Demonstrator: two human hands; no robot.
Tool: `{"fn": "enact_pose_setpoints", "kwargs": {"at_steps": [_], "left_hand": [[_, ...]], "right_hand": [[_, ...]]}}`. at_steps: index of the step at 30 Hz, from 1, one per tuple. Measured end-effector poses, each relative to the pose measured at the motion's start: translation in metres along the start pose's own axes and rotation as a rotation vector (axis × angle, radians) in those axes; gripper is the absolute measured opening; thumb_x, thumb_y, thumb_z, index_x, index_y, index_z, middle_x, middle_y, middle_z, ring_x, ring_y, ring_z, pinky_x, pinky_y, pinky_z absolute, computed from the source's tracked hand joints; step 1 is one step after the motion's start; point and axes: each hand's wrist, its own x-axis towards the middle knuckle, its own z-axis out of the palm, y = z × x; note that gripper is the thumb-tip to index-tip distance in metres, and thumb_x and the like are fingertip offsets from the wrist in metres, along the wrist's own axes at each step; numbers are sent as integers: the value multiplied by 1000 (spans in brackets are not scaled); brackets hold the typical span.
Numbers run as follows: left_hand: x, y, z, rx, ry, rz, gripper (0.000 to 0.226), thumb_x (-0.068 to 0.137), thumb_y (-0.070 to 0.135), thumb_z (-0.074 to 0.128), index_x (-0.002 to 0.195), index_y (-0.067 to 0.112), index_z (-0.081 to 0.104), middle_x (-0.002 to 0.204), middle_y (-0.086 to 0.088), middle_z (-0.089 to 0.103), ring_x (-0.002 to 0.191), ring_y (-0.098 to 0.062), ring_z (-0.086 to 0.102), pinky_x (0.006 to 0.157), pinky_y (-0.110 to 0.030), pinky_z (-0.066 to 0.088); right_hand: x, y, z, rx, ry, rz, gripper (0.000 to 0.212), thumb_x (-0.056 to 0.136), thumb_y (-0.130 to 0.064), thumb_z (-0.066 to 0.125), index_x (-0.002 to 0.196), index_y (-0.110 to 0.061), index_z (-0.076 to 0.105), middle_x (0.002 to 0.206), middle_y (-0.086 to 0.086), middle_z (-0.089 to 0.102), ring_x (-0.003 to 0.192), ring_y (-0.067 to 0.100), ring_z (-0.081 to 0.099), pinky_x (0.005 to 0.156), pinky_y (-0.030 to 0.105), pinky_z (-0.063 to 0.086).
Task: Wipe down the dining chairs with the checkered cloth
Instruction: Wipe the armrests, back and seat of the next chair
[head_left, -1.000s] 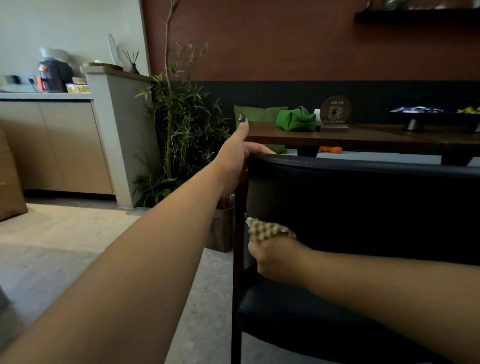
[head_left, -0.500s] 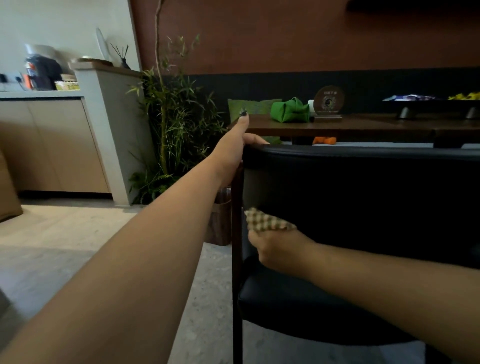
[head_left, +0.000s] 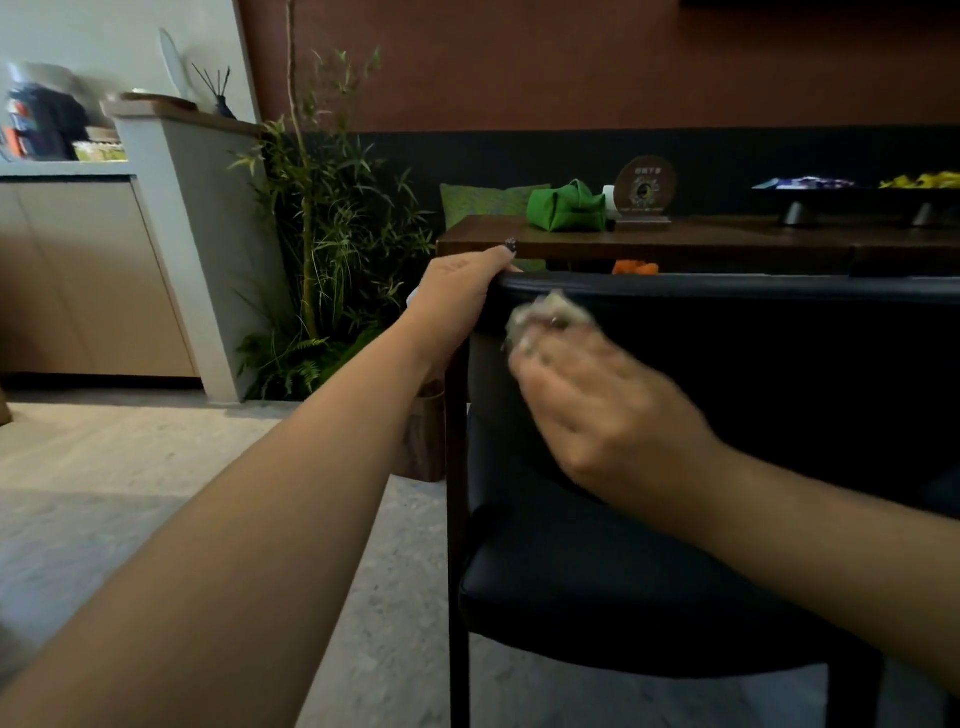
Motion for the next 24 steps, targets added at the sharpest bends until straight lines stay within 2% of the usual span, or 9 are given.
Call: {"fn": "enact_pose_setpoints", "kwargs": {"at_steps": [4, 6, 8, 11, 13, 15, 18, 21, 24], "left_hand": [[-2, 1, 2, 55, 16, -2, 45, 96, 30, 56, 54, 22, 66, 59, 5, 57, 62, -12, 54, 60, -24, 42], [-2, 2, 2, 87, 27, -19, 47, 95, 33, 57, 49, 24, 66, 59, 5, 56, 68, -15, 53, 69, -29, 40], [-3, 4, 3, 95, 64, -33, 44, 93, 35, 58, 51, 24, 65, 65, 1, 57, 75, -20, 53, 74, -35, 40], [-5, 4, 7, 67, 121, -40, 42, 92, 32, 60, 51, 22, 65, 68, -4, 57, 75, -21, 55, 70, -32, 42], [-6, 4, 9, 24, 134, -48, 47, 93, 24, 60, 45, 21, 63, 56, 1, 54, 60, -14, 52, 58, -25, 40], [-8, 9, 11, 12, 135, -58, 50, 93, 23, 60, 43, 21, 61, 51, 5, 53, 52, -10, 50, 55, -23, 40], [-10, 10, 11, -2, 142, -38, 41, 94, 20, 57, 53, 19, 61, 53, 3, 53, 50, -10, 50, 54, -22, 40], [-10, 9, 14, 35, 148, -18, 33, 95, 22, 56, 63, 14, 63, 64, -4, 55, 62, -15, 51, 58, -25, 39], [-8, 7, 13, 48, 169, -14, 31, 95, 24, 56, 66, 14, 64, 74, -10, 55, 68, -17, 51, 60, -26, 39]], "right_hand": [[-42, -48, 39, -143, -389, -428, 36, 88, -25, 55, 120, -11, 66, 124, 12, 63, 113, 29, 62, 87, 35, 55], [-47, -54, 43, -72, -523, -413, 37, 89, -30, 54, 120, -15, 66, 126, 11, 63, 114, 29, 61, 79, 33, 55], [-40, -54, 37, 12, -592, -423, 30, 89, -29, 51, 109, -23, 73, 112, 3, 70, 102, 24, 67, 75, 34, 55], [-17, -28, 8, 105, -399, -282, 29, 87, -21, 49, 84, -17, 78, 87, 0, 70, 80, 18, 67, 68, 31, 56], [0, 3, -13, 108, -192, -140, 32, 94, -8, 41, 99, -2, 72, 101, 18, 68, 96, 34, 65, 83, 43, 55], [11, 27, -31, 1, -58, -40, 36, 97, -3, 33, 116, 8, 61, 118, 29, 60, 113, 45, 56, 100, 53, 45], [0, 27, -30, -160, -95, -144, 40, 98, -2, 28, 129, 8, 53, 130, 29, 54, 120, 45, 52, 104, 51, 40], [-33, 0, -4, -299, -217, -331, 44, 94, 13, 19, 130, 17, 45, 132, 33, 49, 118, 41, 55, 89, 44, 53], [-55, -29, 27, -254, -361, -522, 40, 99, 2, 25, 129, 15, 47, 131, 32, 51, 115, 40, 58, 81, 39, 56]]}}
